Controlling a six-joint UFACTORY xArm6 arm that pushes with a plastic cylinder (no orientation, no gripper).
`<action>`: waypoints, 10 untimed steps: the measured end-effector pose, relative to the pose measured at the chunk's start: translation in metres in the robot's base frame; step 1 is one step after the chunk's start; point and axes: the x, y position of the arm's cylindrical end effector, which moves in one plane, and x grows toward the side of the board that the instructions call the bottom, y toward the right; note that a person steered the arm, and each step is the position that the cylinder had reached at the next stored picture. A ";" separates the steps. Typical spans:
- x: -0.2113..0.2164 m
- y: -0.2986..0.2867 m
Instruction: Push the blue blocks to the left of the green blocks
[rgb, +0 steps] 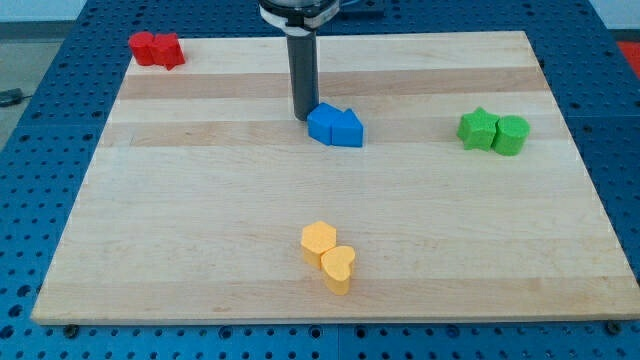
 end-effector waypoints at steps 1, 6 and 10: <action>0.018 0.000; 0.056 0.052; 0.049 0.110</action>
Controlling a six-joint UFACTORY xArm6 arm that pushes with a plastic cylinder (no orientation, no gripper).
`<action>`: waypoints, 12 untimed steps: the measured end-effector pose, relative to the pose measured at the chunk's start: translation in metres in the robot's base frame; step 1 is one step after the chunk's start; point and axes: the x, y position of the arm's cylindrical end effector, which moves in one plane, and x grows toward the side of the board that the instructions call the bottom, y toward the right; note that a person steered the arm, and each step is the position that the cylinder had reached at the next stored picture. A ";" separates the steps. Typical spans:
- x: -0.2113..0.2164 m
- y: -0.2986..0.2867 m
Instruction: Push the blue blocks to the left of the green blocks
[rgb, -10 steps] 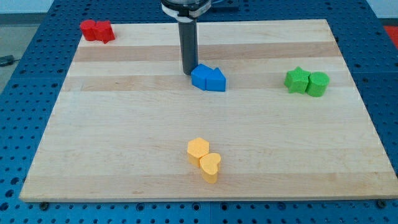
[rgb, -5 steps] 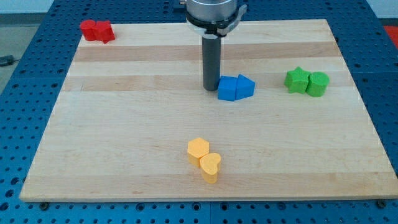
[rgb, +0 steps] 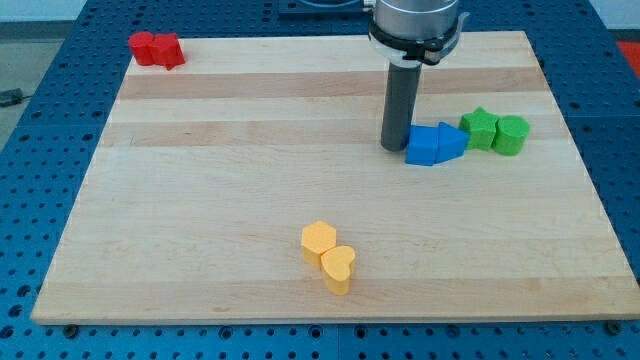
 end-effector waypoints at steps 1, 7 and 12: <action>0.007 -0.007; 0.037 0.053; 0.041 0.067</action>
